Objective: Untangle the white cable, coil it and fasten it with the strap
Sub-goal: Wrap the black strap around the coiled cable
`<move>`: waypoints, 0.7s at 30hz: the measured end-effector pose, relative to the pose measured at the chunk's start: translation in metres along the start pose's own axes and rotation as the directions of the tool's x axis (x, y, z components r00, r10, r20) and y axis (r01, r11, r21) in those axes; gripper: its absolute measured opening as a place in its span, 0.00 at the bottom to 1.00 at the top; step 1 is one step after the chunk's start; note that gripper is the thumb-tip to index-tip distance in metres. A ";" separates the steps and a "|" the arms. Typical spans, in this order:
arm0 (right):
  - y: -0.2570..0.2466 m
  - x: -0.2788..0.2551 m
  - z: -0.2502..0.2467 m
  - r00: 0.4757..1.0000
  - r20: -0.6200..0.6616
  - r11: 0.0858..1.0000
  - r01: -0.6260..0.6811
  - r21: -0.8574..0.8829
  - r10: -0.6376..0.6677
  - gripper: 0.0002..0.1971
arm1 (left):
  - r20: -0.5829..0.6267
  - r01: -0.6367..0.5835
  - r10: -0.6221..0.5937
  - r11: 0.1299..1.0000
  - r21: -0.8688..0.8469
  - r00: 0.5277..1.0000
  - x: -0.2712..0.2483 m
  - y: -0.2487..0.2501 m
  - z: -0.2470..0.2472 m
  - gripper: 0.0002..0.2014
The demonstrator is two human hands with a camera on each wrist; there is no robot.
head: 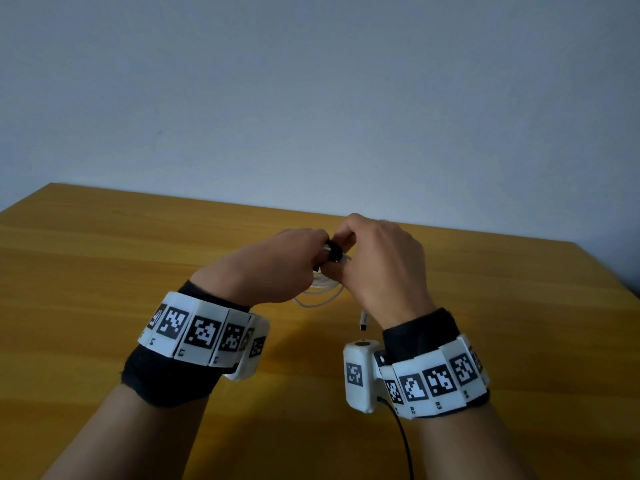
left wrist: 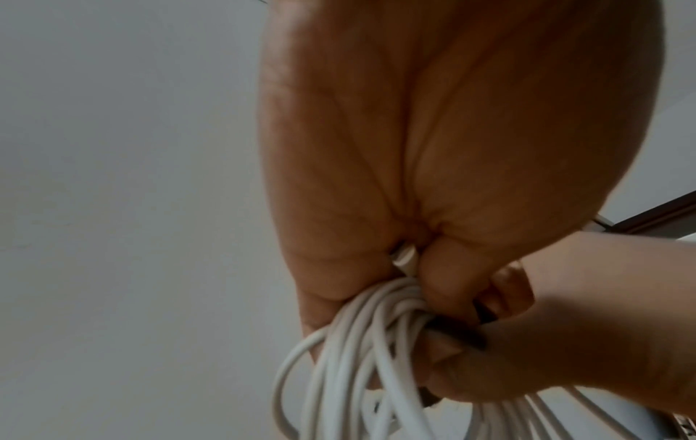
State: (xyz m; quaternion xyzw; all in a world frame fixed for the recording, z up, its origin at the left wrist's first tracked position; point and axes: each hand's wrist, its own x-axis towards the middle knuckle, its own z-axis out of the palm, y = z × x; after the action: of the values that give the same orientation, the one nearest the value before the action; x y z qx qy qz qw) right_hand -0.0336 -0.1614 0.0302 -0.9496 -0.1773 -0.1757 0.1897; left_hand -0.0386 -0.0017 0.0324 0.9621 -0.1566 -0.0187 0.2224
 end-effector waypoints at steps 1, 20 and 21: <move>0.002 0.001 0.002 1.000 0.014 0.999 0.004 0.033 -0.004 0.15 | 0.002 -0.014 0.014 1.000 -0.005 1.000 0.000 0.001 0.000 0.08; 0.016 0.009 0.008 0.968 0.174 0.673 -0.249 0.696 0.178 0.17 | -0.080 -0.135 0.120 0.969 -0.209 0.989 -0.007 0.005 -0.010 0.13; 0.017 0.009 0.007 0.968 0.178 0.662 -0.252 0.706 0.178 0.17 | -0.080 -0.134 0.119 0.969 -0.209 0.990 -0.007 0.005 -0.010 0.13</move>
State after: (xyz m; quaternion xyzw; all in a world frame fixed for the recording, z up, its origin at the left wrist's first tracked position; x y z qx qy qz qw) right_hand -0.0167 -0.1701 0.0228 -0.8189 -0.1273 -0.0233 0.5591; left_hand -0.0455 0.0001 0.0431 0.9207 -0.2071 0.0110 0.3305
